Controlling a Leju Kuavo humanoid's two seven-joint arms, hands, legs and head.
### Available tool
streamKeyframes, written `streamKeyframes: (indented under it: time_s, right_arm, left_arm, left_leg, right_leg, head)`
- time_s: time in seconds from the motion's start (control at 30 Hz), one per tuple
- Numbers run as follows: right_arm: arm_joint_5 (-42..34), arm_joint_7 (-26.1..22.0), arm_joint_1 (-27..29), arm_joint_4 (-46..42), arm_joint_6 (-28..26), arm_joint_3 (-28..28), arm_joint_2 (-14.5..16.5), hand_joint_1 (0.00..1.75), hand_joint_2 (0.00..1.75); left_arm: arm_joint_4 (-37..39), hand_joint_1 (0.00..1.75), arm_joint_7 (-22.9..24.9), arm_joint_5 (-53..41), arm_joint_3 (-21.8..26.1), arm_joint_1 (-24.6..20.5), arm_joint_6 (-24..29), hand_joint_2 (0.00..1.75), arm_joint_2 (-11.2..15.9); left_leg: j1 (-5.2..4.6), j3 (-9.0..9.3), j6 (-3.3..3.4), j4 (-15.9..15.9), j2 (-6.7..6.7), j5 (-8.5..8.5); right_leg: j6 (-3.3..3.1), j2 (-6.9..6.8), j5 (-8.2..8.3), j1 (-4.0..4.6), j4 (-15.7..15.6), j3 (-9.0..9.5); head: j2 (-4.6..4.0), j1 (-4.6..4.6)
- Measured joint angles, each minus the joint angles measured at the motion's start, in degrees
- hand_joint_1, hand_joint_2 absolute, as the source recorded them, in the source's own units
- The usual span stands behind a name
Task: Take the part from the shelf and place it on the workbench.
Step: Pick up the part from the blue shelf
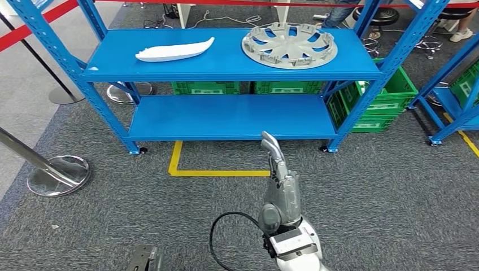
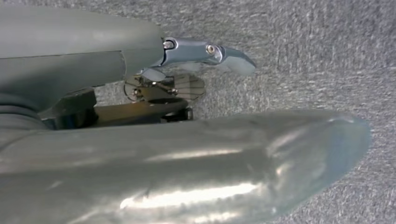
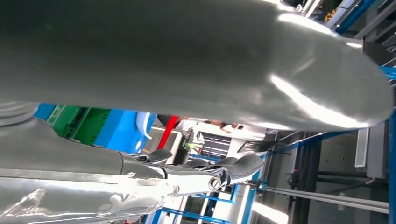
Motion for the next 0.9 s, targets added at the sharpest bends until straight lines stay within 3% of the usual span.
streamKeyframes:
  time_s: [0.03,0.13,0.2,0.3,0.37,0.47,0.5,0.53,0.57,0.63,0.67,0.73,0.83,0.9]
  right_arm:
    - [0.0,0.0,0.0,0.0,0.0,0.0,0.0,0.00,0.00]
    - [0.0,0.0,0.0,0.0,0.0,0.0,0.0,0.00,0.00]
    - [0.1,0.0,0.0,0.0,0.0,0.0,0.0,0.00,0.00]
    - [0.2,0.0,0.0,0.0,-0.1,0.0,0.1,0.00,0.00]
    - [0.3,-0.1,0.0,-0.1,-0.1,0.0,0.1,0.00,0.00]
    - [0.4,-0.2,0.1,-0.1,-0.1,0.0,0.2,0.00,0.00]
    - [0.5,-0.2,0.1,-0.1,-0.1,0.0,0.2,0.00,0.00]
    - [0.5,-0.2,0.1,-0.1,-0.2,0.0,0.2,0.00,0.00]
    - [0.5,-0.2,0.1,-0.1,-0.2,0.0,0.2,0.00,0.00]
    - [0.6,-0.2,0.1,-0.1,-0.3,-0.1,0.2,0.00,0.00]
    - [0.6,-0.2,0.1,-0.1,-0.3,-0.1,0.2,0.00,0.00]
    - [0.6,-0.2,0.1,-0.1,-0.4,-0.1,0.2,0.00,0.00]
    - [0.8,-0.2,0.1,-0.3,-0.5,-0.2,0.2,0.00,0.00]
    - [0.9,-0.2,0.2,-0.4,-0.6,-0.2,0.1,0.00,0.00]
  left_arm:
    - [0.0,0.00,0.0,0.0,0.1,0.1,-0.1,0.00,0.0]
    - [0.0,0.00,0.0,0.1,0.4,0.1,-0.3,0.00,0.0]
    - [0.0,0.00,0.0,0.2,0.5,0.1,-0.4,0.00,0.0]
    - [0.0,0.00,0.2,0.3,0.6,0.1,-0.6,0.00,0.0]
    - [0.0,0.00,0.5,0.3,0.7,0.1,-0.9,0.00,0.0]
    - [0.0,0.00,1.7,0.0,0.9,0.3,0.8,0.00,0.1]
    - [0.0,0.00,2.1,-0.2,1.0,0.3,2.0,0.00,0.1]
    - [0.0,0.00,2.3,-0.5,1.0,0.3,3.1,0.00,0.1]
    - [0.0,0.00,2.4,-0.6,1.0,0.2,3.9,0.00,0.1]
    - [0.0,0.00,2.4,-0.9,1.1,0.2,4.9,0.00,0.1]
    - [0.0,0.00,2.4,-0.9,1.1,0.1,5.2,0.00,0.1]
    - [0.0,0.00,2.5,-1.1,1.1,-0.1,5.2,0.00,0.0]
    - [-0.1,0.00,2.0,-1.0,1.1,-0.1,3.4,0.00,0.0]
    - [-0.1,0.00,1.7,-0.9,1.2,-0.1,2.5,0.00,0.0]
  left_leg:
    - [-0.03,0.15,0.02,0.0,-0.02,-0.09]
    - [-0.13,0.86,-0.39,0.1,-0.17,-0.51]
    - [-0.26,1.07,-1.00,0.1,-0.21,-0.80]
    - [-0.13,1.21,-2.13,0.0,-0.12,-1.78]
    - [-0.06,0.00,-2.77,3.0,-0.05,-3.42]
    - [0.03,-5.77,-3.34,13.6,-0.01,-7.95]
    - [0.04,-7.27,-3.41,15.5,-0.01,-8.16]
    - [0.05,-7.78,-3.42,15.4,-0.01,-7.08]
    - [0.06,-7.15,-3.39,13.2,0.00,-4.96]
    - [0.10,-3.94,-3.32,5.7,0.11,-0.31]
    - [0.12,-2.59,-3.05,2.8,0.12,0.99]
    - [0.04,-1.51,-2.26,0.5,0.11,1.34]
    - [0.03,-0.80,-0.89,0.0,-0.06,0.11]
    - [0.10,0.56,-0.16,-0.3,-0.05,-0.83]
  right_leg:
    - [-0.11,0.00,1.28,0.00,-0.9,0.07]
    - [-0.54,-0.09,7.53,0.03,-12.0,4.94]
    - [-0.89,-0.02,8.90,0.16,-15.9,6.76]
    - [-1.94,0.38,7.99,0.31,-16.4,7.09]
    - [-2.64,0.37,7.77,0.08,-16.7,8.11]
    - [-2.99,0.04,7.85,-0.03,-16.8,9.41]
    - [-3.00,0.14,7.59,-0.04,-16.8,9.71]
    - [-2.92,0.31,7.29,-0.08,-16.8,10.02]
    - [-2.77,0.48,6.93,-0.14,-16.8,10.42]
    - [-2.20,0.71,5.94,-0.11,-16.7,11.17]
    - [-1.87,0.80,5.44,0.00,-16.7,11.43]
    - [-1.19,0.92,4.75,0.22,-17.1,11.72]
    - [-0.35,0.68,3.81,0.09,-17.0,12.14]
    - [0.02,0.24,2.03,0.07,-11.5,9.38]
  head:
    - [0.00,-0.01]
    - [0.00,0.00]
    - [0.00,-0.06]
    - [0.00,-0.08]
    - [0.00,-0.36]
    - [0.00,-0.66]
    - [0.00,-0.67]
    - [0.00,-0.67]
    - [0.00,-0.67]
    - [0.00,-0.75]
    - [0.00,-0.79]
    - [0.00,-0.63]
    - [0.01,-0.28]
    - [0.02,0.03]
